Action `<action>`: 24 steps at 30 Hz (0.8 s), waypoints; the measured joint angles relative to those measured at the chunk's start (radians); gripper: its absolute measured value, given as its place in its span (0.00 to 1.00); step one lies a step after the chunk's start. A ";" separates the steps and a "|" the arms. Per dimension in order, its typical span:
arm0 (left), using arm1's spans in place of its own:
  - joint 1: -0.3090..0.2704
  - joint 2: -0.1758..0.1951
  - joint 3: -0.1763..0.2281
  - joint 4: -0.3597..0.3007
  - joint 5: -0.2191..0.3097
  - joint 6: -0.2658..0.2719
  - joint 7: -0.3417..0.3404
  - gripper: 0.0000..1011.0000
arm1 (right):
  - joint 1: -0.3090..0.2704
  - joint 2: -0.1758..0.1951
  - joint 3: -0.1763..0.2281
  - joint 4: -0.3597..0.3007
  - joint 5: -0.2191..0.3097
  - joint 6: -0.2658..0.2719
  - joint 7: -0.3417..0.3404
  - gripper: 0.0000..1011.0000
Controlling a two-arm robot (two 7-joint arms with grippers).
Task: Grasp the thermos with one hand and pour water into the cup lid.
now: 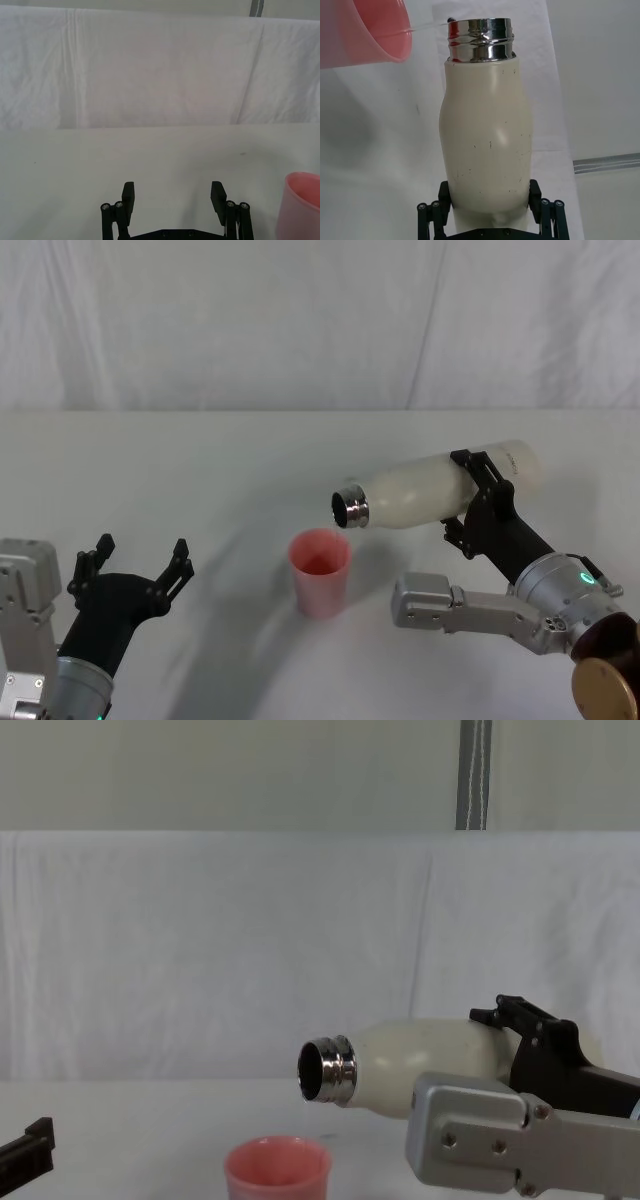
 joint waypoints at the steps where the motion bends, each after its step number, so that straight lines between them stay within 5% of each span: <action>1: 0.000 0.000 0.000 0.000 0.000 0.000 0.000 0.99 | 0.000 0.000 0.000 0.000 0.000 0.000 0.000 0.94; 24: 0.000 0.000 0.000 0.000 0.000 0.000 0.000 0.99 | 0.004 0.002 -0.001 0.000 -0.002 -0.001 0.000 0.94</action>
